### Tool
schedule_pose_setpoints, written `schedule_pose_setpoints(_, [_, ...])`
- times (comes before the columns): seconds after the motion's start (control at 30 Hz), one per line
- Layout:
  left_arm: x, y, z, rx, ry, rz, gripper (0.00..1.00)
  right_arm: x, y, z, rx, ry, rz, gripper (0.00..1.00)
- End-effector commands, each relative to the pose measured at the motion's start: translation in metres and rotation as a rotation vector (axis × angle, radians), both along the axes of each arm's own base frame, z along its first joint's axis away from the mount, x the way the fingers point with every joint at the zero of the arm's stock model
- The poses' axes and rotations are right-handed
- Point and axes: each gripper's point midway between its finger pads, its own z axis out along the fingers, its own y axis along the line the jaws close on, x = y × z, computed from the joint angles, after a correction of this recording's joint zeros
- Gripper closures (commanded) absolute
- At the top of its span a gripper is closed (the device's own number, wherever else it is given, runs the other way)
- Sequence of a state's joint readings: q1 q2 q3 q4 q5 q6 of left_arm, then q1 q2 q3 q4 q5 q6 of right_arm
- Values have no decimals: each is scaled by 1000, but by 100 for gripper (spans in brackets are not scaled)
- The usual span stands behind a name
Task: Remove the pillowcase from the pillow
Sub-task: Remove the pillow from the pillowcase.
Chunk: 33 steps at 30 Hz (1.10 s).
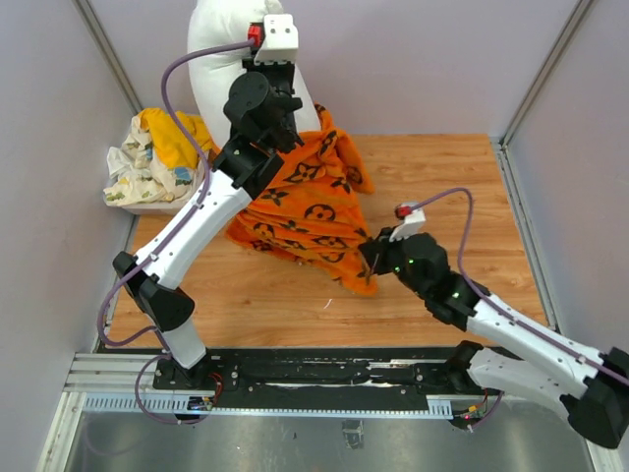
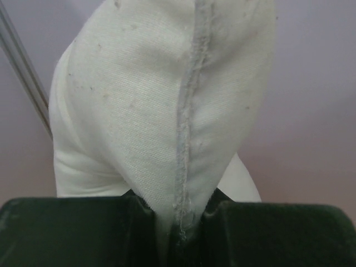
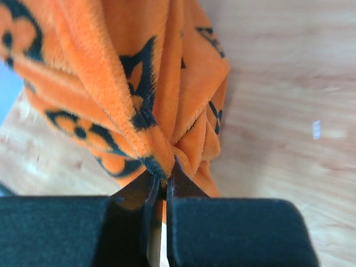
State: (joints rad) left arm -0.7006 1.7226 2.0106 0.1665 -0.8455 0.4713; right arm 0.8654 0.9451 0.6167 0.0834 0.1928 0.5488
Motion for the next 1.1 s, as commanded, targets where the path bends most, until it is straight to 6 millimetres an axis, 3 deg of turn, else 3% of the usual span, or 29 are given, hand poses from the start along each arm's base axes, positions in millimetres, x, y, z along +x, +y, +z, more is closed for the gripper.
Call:
schedule_pose_setpoints(0.0, [-59,50,92,-187,-286,-15,100,19,-57,7,-77,-20,-145,99])
schedule_pose_setpoints(0.2, [-60,44,91,-205,-288,-62,100,44,-72,53,-79,-80,-177,99])
schedule_pose_setpoints(0.3, [-60,29,95,-221,-288,-161,100,58,-82,77,-120,-127,-198,99])
schedule_pose_setpoints(0.4, [-59,16,104,-237,-298,-235,100,78,-99,107,-122,-141,-256,99])
schedule_pose_setpoints(0.47, [-57,13,106,-238,-304,-245,100,96,-126,128,-91,-125,-342,99])
schedule_pose_setpoints(0.6, [-48,6,101,-221,-298,-243,100,116,-156,173,7,-150,-406,99])
schedule_pose_setpoints(0.77, [-55,-17,95,-184,-338,-399,100,131,-163,220,-6,-236,-428,99])
schedule_pose_setpoints(0.87, [-56,-14,84,-190,-327,-397,100,137,-148,220,-5,-217,-348,99])
schedule_pose_setpoints(0.93, [-55,-2,60,-202,-291,-347,100,133,-135,203,14,-179,-279,99])
schedule_pose_setpoints(1.0, [-60,12,31,-211,-277,-323,100,120,-121,177,50,-128,-222,99])
schedule_pose_setpoints(1.07, [-66,26,0,-228,-256,-296,100,107,-101,136,41,-67,-171,99])
